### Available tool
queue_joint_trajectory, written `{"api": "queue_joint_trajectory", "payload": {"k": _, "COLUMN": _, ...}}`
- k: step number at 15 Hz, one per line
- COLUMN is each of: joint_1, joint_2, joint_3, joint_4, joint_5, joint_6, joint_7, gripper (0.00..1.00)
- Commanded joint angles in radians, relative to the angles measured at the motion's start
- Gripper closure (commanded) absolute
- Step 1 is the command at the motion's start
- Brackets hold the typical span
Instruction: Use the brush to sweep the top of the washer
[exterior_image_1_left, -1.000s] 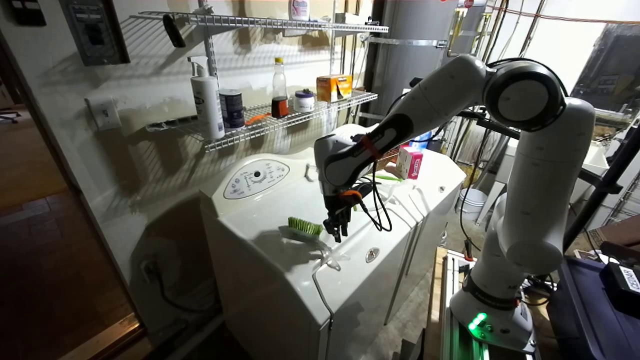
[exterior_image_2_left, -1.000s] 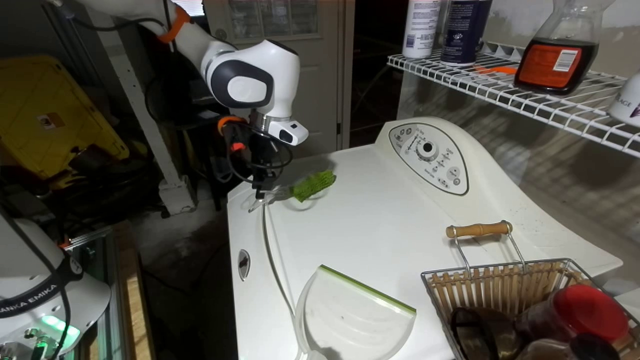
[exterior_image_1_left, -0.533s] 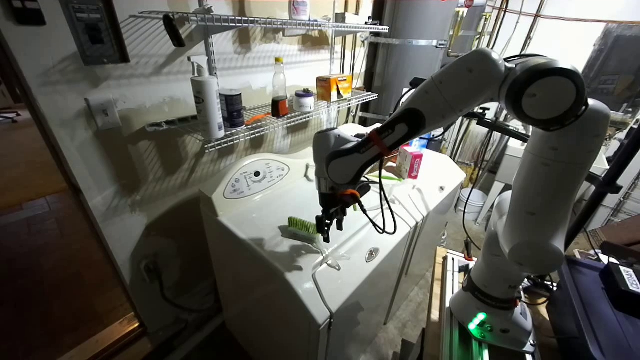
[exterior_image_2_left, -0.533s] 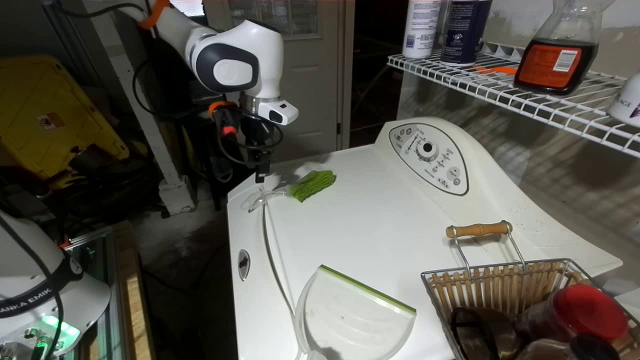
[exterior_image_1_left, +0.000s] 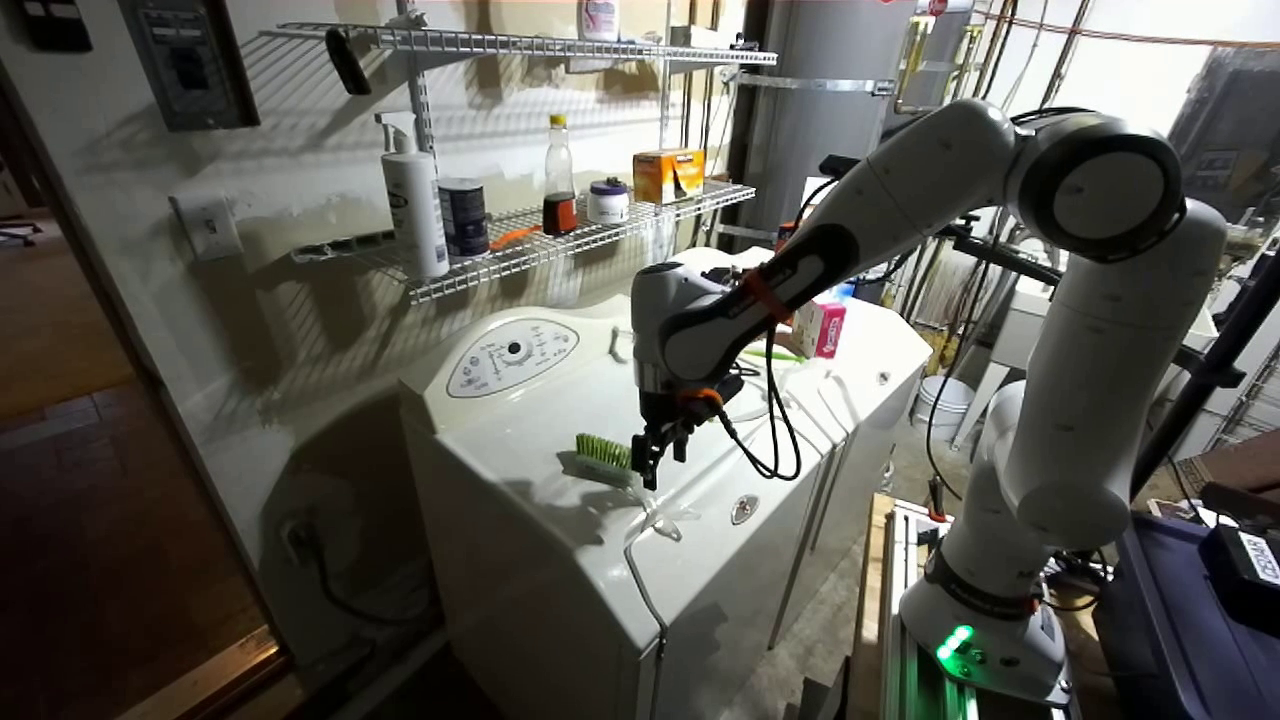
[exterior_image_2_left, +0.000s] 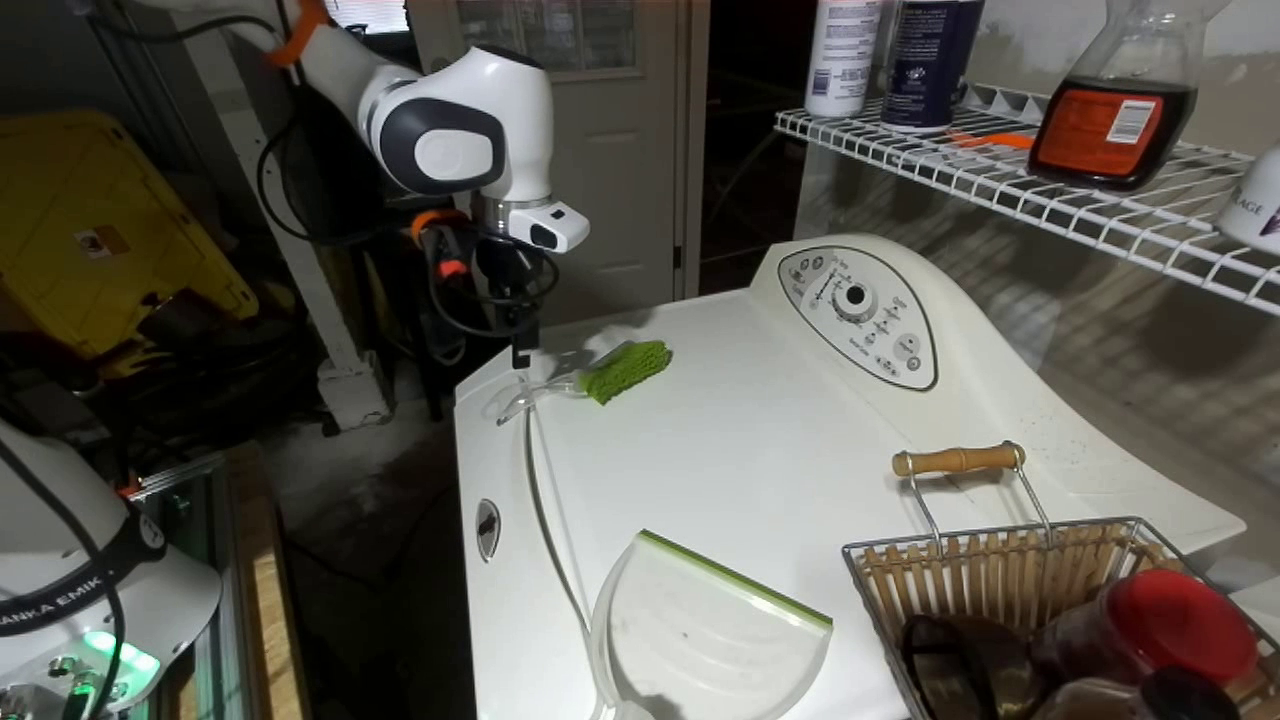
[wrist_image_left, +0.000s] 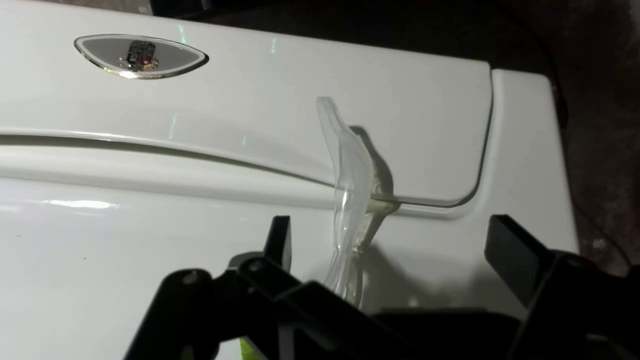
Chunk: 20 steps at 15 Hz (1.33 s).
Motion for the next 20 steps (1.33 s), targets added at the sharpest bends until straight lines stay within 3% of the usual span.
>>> {"api": "queue_joint_trajectory", "payload": {"k": 1, "joint_1": 0.012, "joint_2": 0.039, "joint_3": 0.011, "joint_4": -0.035, "joint_5": -0.015, "joint_6": 0.04, "joint_7": 0.05, "gripper": 0.0}}
{"api": "queue_joint_trajectory", "payload": {"k": 9, "joint_1": 0.02, "joint_2": 0.058, "joint_3": 0.014, "joint_4": -0.088, "joint_5": -0.005, "joint_6": 0.135, "joint_7": 0.066, "gripper": 0.0}}
{"api": "queue_joint_trajectory", "payload": {"k": 13, "joint_1": 0.028, "joint_2": 0.072, "joint_3": 0.005, "joint_4": -0.113, "joint_5": -0.051, "joint_6": 0.217, "joint_7": 0.15, "gripper": 0.0}}
{"api": "queue_joint_trajectory", "payload": {"k": 14, "joint_1": 0.033, "joint_2": 0.08, "joint_3": 0.0, "joint_4": -0.124, "joint_5": -0.086, "joint_6": 0.256, "joint_7": 0.187, "gripper": 0.25}}
{"api": "queue_joint_trajectory", "payload": {"k": 15, "joint_1": 0.037, "joint_2": 0.085, "joint_3": -0.006, "joint_4": -0.133, "joint_5": -0.126, "joint_6": 0.288, "joint_7": 0.222, "gripper": 0.26}}
{"api": "queue_joint_trajectory", "payload": {"k": 20, "joint_1": 0.066, "joint_2": 0.104, "joint_3": -0.032, "joint_4": -0.156, "joint_5": -0.273, "joint_6": 0.35, "joint_7": 0.356, "gripper": 0.62}}
